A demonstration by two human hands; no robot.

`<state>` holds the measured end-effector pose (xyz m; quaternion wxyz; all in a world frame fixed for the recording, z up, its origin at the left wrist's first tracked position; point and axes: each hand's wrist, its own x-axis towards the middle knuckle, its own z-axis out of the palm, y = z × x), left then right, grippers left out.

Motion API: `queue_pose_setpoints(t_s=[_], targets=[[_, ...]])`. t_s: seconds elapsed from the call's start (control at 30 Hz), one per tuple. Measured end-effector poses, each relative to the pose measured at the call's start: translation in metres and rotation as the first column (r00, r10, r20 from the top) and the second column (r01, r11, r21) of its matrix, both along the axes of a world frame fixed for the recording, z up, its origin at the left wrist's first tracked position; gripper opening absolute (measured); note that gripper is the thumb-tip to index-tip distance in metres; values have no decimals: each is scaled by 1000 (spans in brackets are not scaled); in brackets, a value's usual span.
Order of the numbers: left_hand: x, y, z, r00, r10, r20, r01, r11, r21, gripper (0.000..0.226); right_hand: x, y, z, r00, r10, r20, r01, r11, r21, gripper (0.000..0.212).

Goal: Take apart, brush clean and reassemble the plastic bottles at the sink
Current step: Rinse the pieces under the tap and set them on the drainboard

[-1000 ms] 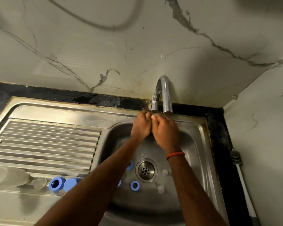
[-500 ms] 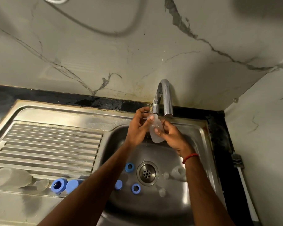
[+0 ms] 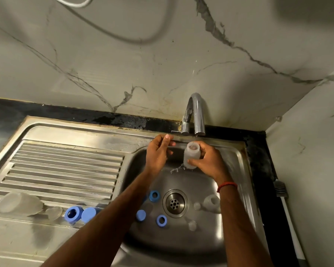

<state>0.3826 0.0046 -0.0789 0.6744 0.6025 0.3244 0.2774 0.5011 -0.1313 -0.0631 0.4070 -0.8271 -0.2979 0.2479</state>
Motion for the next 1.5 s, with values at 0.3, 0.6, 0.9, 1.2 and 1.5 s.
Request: queue_pose_setpoints(t_s=[0.3,0.6,0.9,1.2,1.5], targets=[[-1,-5,2,1000,8,-13,-8,1000,0,22,-2,-1,2,994,-10,105,11,1000,-6,68],[-4,-4,-1,999,24,-44,-25,1000,-9,20,-1,-4,8,995,98,8,-98,995,-16,67],[-4,-9,-7,995,23,-94,-25,999,-26,20,-3,2,10,995,55,87,-53,998,-29,66],[-3,-9,-8,991,14,-130,-17,1000,-20,21,1,-1,11,979,36,199,-18,995,-94,68],[-3,-9,-7,992,31,-123,-34,999,-27,19,-4,-3,6,982,42,185,-21,993,-118,65]])
